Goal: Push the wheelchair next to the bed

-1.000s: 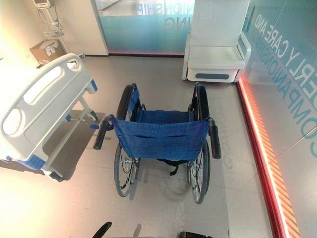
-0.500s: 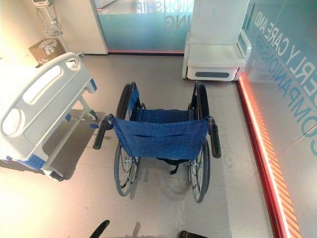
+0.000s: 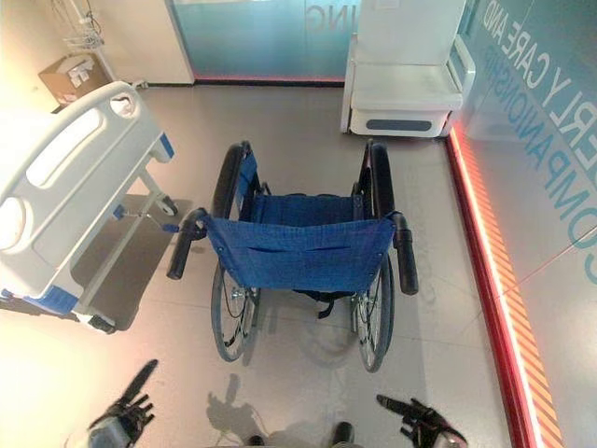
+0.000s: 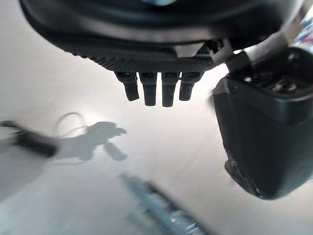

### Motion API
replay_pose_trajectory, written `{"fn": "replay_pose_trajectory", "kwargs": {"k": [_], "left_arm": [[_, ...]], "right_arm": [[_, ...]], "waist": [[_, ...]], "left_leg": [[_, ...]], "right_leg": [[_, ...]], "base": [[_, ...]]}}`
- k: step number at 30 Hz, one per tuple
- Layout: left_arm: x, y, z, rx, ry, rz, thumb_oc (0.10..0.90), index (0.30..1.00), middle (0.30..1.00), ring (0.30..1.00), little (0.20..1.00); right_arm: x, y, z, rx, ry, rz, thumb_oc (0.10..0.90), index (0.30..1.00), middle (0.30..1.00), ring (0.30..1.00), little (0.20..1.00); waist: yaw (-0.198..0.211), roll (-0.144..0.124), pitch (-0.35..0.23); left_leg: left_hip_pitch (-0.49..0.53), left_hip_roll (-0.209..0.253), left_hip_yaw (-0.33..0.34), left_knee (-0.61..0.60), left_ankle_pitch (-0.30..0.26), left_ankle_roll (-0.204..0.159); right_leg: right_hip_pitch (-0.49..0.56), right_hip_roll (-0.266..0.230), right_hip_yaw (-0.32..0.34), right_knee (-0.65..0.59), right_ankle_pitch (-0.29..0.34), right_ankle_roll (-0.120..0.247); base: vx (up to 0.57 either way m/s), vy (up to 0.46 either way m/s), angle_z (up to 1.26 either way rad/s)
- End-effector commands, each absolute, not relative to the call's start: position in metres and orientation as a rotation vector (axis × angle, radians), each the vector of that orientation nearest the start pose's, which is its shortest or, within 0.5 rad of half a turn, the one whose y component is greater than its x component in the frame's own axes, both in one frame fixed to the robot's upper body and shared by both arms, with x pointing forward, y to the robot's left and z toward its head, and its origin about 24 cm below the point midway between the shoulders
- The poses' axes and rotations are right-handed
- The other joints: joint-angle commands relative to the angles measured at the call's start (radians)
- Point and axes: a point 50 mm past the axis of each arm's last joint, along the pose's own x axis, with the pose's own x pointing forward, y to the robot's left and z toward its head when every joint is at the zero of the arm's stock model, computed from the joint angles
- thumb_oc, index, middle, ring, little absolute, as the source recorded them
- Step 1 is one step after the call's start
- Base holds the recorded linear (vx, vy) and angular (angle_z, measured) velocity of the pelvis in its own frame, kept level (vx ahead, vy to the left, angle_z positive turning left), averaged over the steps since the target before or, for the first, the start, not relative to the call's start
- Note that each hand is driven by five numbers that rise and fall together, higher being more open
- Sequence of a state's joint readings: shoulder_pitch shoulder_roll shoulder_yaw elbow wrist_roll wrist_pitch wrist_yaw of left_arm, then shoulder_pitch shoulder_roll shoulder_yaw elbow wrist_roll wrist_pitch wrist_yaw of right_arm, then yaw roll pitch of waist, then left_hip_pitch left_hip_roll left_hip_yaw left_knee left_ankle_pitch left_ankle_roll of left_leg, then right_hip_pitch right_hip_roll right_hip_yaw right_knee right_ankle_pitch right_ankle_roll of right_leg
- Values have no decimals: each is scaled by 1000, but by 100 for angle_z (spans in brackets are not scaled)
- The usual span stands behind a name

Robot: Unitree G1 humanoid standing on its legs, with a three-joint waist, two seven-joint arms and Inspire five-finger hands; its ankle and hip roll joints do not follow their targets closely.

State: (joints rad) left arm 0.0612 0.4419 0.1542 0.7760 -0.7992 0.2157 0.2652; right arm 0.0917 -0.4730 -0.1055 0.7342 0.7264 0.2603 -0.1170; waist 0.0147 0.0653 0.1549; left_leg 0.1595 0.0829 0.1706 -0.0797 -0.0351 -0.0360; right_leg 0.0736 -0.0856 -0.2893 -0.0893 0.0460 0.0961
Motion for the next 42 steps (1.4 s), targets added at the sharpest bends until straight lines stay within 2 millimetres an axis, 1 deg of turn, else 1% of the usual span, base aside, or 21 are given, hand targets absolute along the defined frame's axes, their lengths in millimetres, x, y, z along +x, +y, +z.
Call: {"fn": "replay_pose_trajectory", "kwargs": {"k": [1,3,4,5,7,8,9,10,14,15,16,18,20,23,24,25,26,29,32,37,42], "left_arm": [[151,396,-31,-236,607,971,800,900,900,900,900],[160,409,-3,-204,486,1004,800,900,900,900,900],[162,411,2,-200,466,1008,800,900,900,900,900],[169,417,25,-180,363,1011,800,900,900,900,900],[176,418,40,-160,299,1004,800,900,900,900,900],[185,417,66,-112,205,984,800,900,900,900,900],[195,412,92,-61,112,947,800,900,900,900,900],[195,412,92,-61,112,948,800,900,900,900,900],[215,397,137,17,-34,839,800,900,900,900,900],[220,391,147,24,-61,792,800,900,900,900,900],[222,388,151,27,-69,773,800,900,900,900,900],[232,375,168,23,-120,655,800,900,900,900,900],[237,366,178,17,-144,569,800,900,900,900,900],[244,355,185,-16,-152,450,800,900,900,900,900],[247,347,188,-26,-148,389,800,900,900,900,900],[248,346,188,-30,-144,376,800,900,900,900,900],[251,335,188,-49,-128,295,800,900,900,900,900],[255,322,189,-54,-101,202,800,900,900,900,900],[256,318,187,-35,-62,170,800,900,900,900,900],[253,321,184,-4,-5,146,800,900,900,900,900],[250,303,184,-42,48,-45,800,900,900,900,900]], "right_arm": [[166,-362,-43,198,671,-749,800,900,900,900,900],[176,-379,-14,155,558,-808,800,900,900,900,900],[178,-381,-10,154,545,-815,800,900,900,900,900],[184,-390,12,137,449,-858,800,900,900,900,900],[190,-394,27,131,382,-879,800,900,900,900,900],[199,-396,52,109,268,-897,800,900,900,900,900],[210,-392,82,73,162,-894,800,900,900,900,900],[210,-391,82,73,162,-895,800,900,900,900,900],[232,-371,135,13,-32,-844,800,900,900,900,900],[237,-364,145,5,-72,-814,800,900,900,900,900],[239,-360,151,2,-86,-802,800,900,900,900,900],[248,-345,168,-5,-142,-708,800,900,900,900,900],[254,-334,177,-5,-162,-617,800,900,900,900,900],[259,-321,185,15,-168,-501,800,900,900,900,900],[261,-315,188,24,-173,-457,800,900,900,900,900],[261,-314,188,27,-174,-450,800,900,900,900,900],[262,-308,191,47,-188,-405,800,900,900,900,900],[262,-301,198,99,-219,-349,800,900,900,900,900],[261,-295,203,155,-239,-299,800,900,900,900,900],[257,-283,205,232,-218,-210,800,900,900,900,900],[252,-271,203,283,-172,-137,800,900,900,900,900]], "waist": [[-15,-68,-20],[-16,-71,-23],[-16,-71,-24],[-16,-71,-25],[-15,-72,-25],[-13,-71,-26],[-12,-69,-30],[-12,-69,-29],[-6,-62,-34],[-5,-60,-35],[-4,-60,-35],[-1,-58,-37],[-1,-58,-39],[0,-57,-41],[0,-57,-41],[0,-57,-40],[1,-57,-39],[1,-58,-36],[1,-58,-35],[-2,-60,-36],[-8,-62,-41]], "left_leg": [[-38,-23,45,-1,8,0],[-37,-23,44,-2,6,-1],[-40,-23,44,-3,10,-1],[-39,-22,44,-4,10,-2],[-39,-22,42,-4,10,-3],[-37,-22,39,-5,8,-4],[-36,-21,36,-5,8,-5],[-37,-21,36,-5,8,-5],[-38,-17,32,-5,10,-9],[-38,-15,33,-6,10,-11],[-38,-15,32,-6,10,-11],[-37,-15,31,-7,9,-11],[-36,-12,35,-8,9,-13],[-35,-10,40,-8,11,-16],[-35,-8,43,-8,12,-17],[-35,-8,43,-8,12,-17],[-36,-7,47,-7,14,-17],[-41,-7,51,-7,16,-17],[-44,-7,55,-8,16,-17],[-46,-9,61,-8,15,-16],[-46,-10,73,-8,18,-15]], "right_leg": [[39,-43,19,16,-26,31],[42,-42,20,15,-30,31],[39,-42,20,14,-28,30],[40,-41,20,14,-30,29],[41,-41,20,13,-31,28],[45,-40,21,12,-35,26],[47,-39,22,10,-38,25],[47,-39,22,10,-38,24],[49,-38,23,9,-43,20],[50,-38,24,8,-45,20],[51,-38,24,8,-46,20],[53,-36,25,7,-47,19],[54,-36,22,7,-48,19],[55,-36,21,7,-48,20],[55,-36,19,7,-48,20],[55,-36,19,7,-48,20],[54,-35,17,8,-47,21],[50,-34,16,8,-46,22],[47,-32,16,7,-46,24],[44,-31,18,6,-44,28],[42,-30,17,6,-41,31]], "base": [[0,0,0],[0,0,0],[0,0,0],[0,0,0],[0,0,0],[0,0,0],[0,0,0],[0,0,0],[0,0,0],[0,0,0],[0,0,0],[0,0,0],[0,0,0],[0,0,0],[0,0,0],[0,0,0],[0,0,0],[0,0,0],[0,0,0],[0,0,0],[0,0,0]]}}
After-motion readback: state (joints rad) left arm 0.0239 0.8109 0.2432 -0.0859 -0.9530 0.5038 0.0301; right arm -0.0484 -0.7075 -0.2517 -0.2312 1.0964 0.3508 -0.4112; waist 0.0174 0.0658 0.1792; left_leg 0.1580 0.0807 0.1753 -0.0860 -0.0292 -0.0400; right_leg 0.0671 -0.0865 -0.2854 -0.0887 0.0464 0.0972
